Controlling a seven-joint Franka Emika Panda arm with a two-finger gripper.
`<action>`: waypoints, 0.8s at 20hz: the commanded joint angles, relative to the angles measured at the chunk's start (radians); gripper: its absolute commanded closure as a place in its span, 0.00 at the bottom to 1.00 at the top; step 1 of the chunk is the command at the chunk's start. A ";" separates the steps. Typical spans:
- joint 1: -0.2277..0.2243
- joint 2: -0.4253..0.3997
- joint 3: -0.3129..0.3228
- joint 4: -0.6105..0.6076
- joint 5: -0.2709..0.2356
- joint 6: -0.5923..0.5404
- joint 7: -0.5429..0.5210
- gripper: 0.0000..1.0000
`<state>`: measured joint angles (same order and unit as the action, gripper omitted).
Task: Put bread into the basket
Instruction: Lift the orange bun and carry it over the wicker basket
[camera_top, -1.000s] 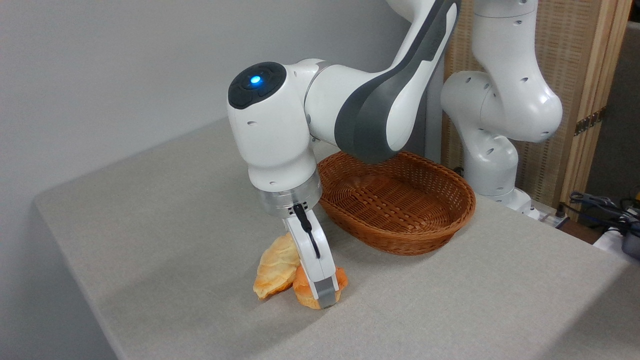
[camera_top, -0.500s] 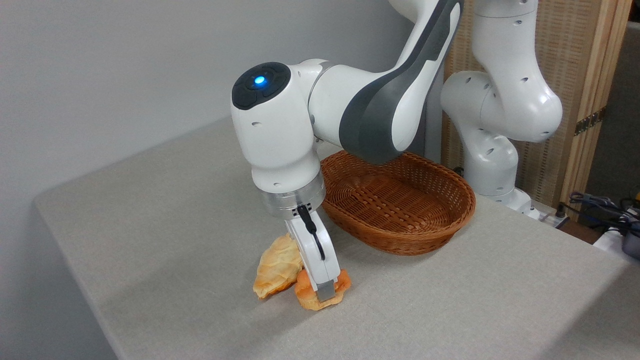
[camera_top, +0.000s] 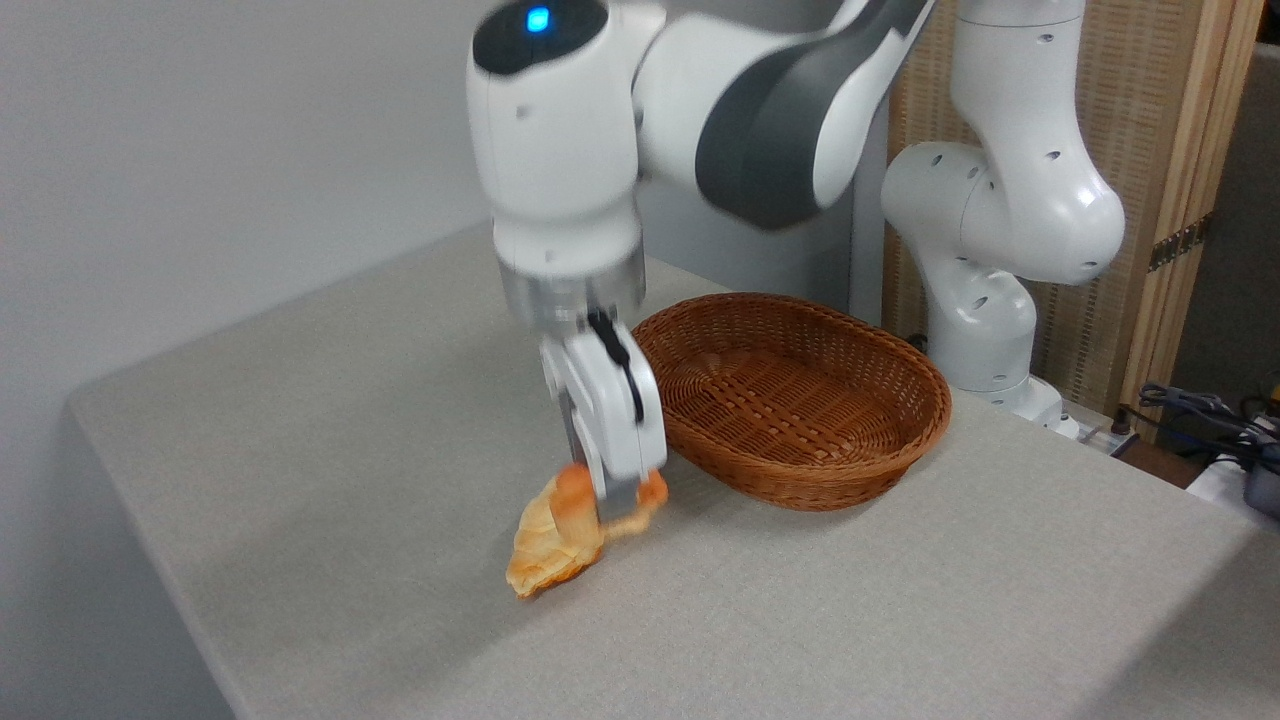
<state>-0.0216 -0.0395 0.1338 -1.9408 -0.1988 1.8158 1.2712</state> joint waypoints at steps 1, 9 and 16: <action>-0.023 -0.057 -0.003 0.008 -0.088 -0.096 -0.018 0.52; -0.107 -0.109 0.000 0.002 -0.082 -0.383 -0.260 0.51; -0.190 -0.108 0.000 -0.075 -0.030 -0.467 -0.372 0.28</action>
<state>-0.1470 -0.1385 0.1239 -1.9659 -0.2720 1.3683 0.9348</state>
